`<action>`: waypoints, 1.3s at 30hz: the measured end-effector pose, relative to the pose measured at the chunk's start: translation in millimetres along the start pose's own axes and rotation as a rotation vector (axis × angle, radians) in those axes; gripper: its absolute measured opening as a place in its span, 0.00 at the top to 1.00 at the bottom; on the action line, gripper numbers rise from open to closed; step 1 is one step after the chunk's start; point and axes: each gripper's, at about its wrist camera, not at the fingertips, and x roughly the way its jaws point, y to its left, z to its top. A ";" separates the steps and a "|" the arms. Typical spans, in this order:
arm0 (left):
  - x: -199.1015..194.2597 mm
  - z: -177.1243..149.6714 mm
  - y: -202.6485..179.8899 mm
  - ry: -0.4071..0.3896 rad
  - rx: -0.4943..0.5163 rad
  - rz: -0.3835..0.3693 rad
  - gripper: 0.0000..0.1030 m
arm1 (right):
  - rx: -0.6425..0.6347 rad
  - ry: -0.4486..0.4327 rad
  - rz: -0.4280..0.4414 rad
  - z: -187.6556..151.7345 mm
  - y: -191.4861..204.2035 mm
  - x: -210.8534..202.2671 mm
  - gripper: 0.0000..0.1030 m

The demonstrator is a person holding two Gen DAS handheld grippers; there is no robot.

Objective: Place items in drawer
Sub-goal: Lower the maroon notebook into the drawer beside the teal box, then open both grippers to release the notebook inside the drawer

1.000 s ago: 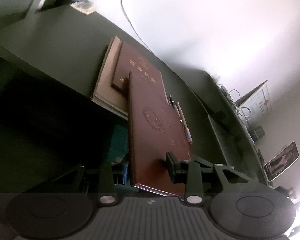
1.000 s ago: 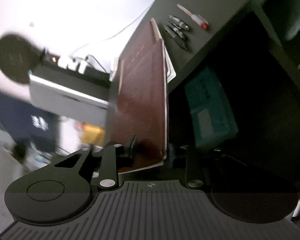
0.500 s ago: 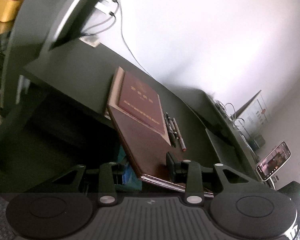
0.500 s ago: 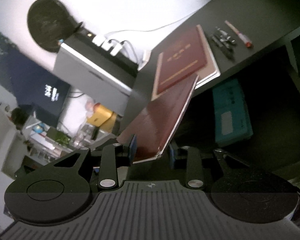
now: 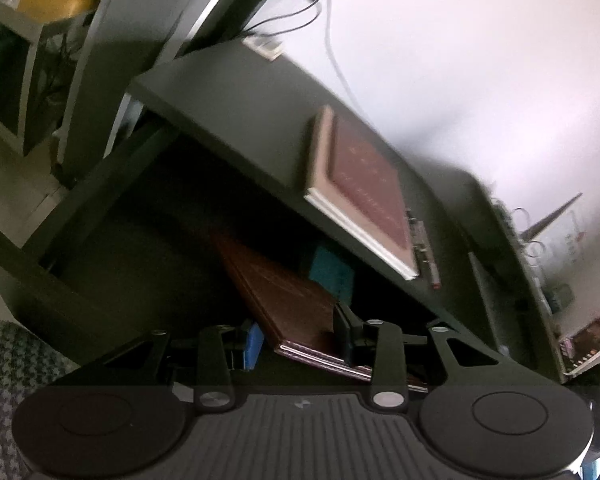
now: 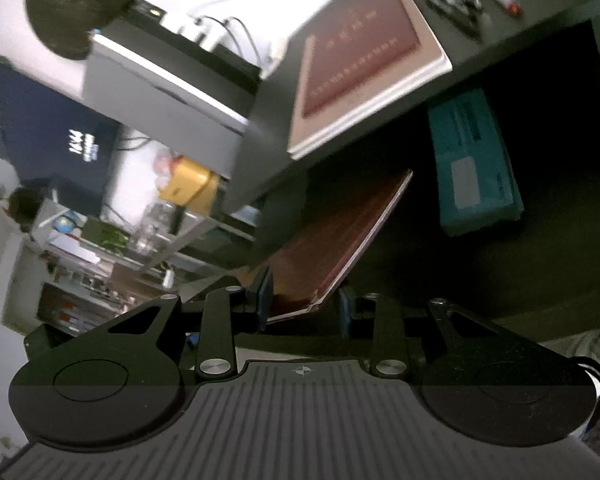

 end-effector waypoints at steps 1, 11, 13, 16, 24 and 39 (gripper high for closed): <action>5.8 3.1 3.5 0.007 -0.005 0.006 0.65 | 0.005 0.006 -0.007 3.7 -1.9 6.5 0.67; 76.0 41.1 29.3 0.096 -0.063 0.093 0.63 | 0.066 0.004 -0.064 38.7 -27.8 76.5 0.67; 86.1 46.7 31.0 0.105 -0.061 0.117 0.61 | 0.073 0.004 -0.074 41.6 -31.7 87.6 0.66; 102.0 55.5 32.2 0.131 -0.061 0.167 0.58 | 0.091 0.015 -0.092 47.1 -35.1 102.5 0.66; 133.8 72.5 36.6 0.167 -0.082 0.245 0.55 | 0.134 -0.029 -0.205 60.1 -41.4 134.4 0.64; 77.9 59.9 46.4 0.076 -0.058 0.314 0.32 | 0.163 0.058 -0.303 57.7 -47.1 141.9 0.35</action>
